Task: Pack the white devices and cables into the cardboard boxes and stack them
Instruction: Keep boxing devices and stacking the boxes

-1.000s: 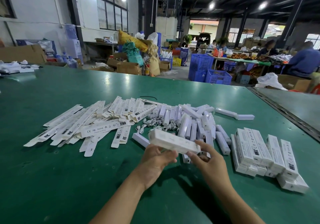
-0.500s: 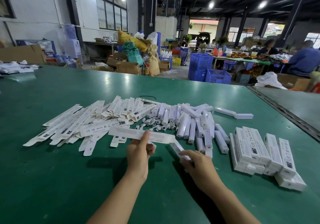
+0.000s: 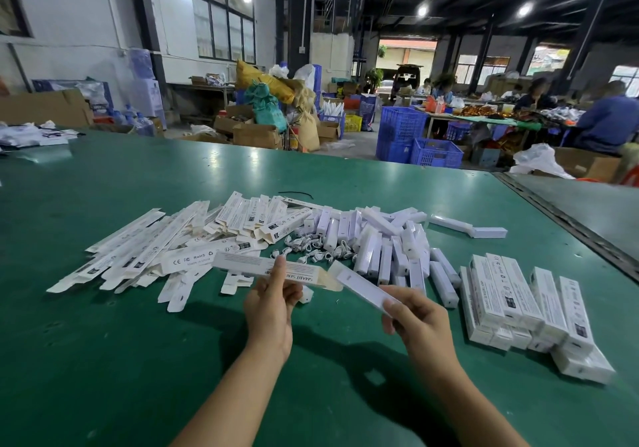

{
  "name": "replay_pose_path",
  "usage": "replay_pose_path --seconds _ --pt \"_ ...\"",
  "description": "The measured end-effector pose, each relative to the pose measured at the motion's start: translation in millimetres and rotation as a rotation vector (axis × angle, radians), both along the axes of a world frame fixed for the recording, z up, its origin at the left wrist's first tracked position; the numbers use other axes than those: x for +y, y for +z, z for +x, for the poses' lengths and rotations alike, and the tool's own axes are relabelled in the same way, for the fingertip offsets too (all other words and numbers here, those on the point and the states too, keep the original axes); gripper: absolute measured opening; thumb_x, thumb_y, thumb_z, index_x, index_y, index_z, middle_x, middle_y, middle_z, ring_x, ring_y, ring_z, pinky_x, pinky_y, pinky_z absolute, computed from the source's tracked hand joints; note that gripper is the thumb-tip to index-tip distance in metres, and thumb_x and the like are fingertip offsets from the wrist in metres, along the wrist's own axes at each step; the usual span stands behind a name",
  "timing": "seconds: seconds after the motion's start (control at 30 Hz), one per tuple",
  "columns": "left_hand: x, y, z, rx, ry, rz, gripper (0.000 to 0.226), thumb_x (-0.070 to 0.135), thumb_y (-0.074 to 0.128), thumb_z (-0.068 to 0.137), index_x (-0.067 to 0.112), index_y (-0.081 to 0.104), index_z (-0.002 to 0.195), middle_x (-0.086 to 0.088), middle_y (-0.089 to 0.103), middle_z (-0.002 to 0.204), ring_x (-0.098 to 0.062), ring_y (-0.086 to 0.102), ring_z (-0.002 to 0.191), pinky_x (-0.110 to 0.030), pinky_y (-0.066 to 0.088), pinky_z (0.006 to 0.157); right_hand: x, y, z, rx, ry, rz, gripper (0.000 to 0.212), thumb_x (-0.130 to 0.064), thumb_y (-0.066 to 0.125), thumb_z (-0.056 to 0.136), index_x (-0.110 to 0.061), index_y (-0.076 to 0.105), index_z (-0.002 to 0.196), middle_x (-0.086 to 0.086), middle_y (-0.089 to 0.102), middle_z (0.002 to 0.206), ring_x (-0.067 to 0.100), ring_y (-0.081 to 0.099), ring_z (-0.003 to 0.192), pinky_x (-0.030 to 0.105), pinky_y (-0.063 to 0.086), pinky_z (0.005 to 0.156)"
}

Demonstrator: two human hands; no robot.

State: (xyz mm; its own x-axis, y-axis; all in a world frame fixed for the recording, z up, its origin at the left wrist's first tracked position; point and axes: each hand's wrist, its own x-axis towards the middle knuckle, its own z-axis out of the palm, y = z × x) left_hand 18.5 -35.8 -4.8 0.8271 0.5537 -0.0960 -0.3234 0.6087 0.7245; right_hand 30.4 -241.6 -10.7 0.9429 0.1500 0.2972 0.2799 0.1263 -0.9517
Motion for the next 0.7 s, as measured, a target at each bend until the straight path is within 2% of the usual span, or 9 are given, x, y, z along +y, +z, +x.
replay_pose_path --seconds 0.23,0.3,0.4,0.57,0.7 --pt "0.0 0.2 0.6 -0.037 -0.011 0.008 0.034 0.036 0.075 0.069 0.010 0.056 0.081 0.000 0.066 0.056 -0.008 0.063 0.050 -0.018 0.054 0.052 -0.1 0.6 -0.4 0.027 -0.048 -0.006 0.017 -0.024 0.065 0.078 -0.023 0.077 0.090 0.005 0.052 0.051 0.009 0.044 0.048 0.012 0.035 0.048" --pt "-0.7 0.2 0.1 -0.033 -0.013 0.018 0.032 0.035 0.075 0.070 0.011 0.056 0.080 0.000 0.066 0.056 -0.008 0.063 0.050 -0.018 0.054 0.052 0.6 0.0 0.0 0.038 -0.054 0.008 0.013 -0.018 0.067 0.084 -0.022 0.077 0.091 0.005 0.053 0.053 0.010 0.045 0.051 0.014 0.036 0.050" --pt "-1.5 0.8 -0.2 -0.031 -0.009 0.017 0.031 0.034 0.074 0.070 0.011 0.055 0.078 0.000 0.065 0.054 -0.008 0.063 0.049 -0.018 0.055 0.053 1.0 -1.1 1.1 0.048 -0.064 0.039 0.022 -0.004 0.061 0.092 -0.019 0.077 0.091 0.007 0.053 0.055 0.015 0.046 0.055 0.021 0.038 0.055" --pt "-2.1 0.6 -0.4 -0.035 -0.009 0.011 0.030 0.031 0.075 0.070 0.010 0.057 0.081 0.000 0.065 0.058 -0.009 0.064 0.053 -0.019 0.057 0.056 2.7 2.7 -3.6 0.028 -0.054 -0.009 0.027 -0.001 0.061 0.091 -0.023 0.078 0.088 0.007 0.055 0.054 0.014 0.049 0.053 0.019 0.042 0.054" --pt "-2.3 0.7 -0.9 -0.036 -0.003 0.021 0.029 0.030 0.075 0.069 0.010 0.057 0.080 -0.001 0.064 0.060 -0.009 0.062 0.053 -0.019 0.056 0.055 4.4 4.7 -5.0 0.049 -0.061 -0.051 0.024 0.002 0.062 0.089 -0.016 0.077 0.084 0.009 0.052 0.054 0.014 0.049 0.053 0.022 0.041 0.054"
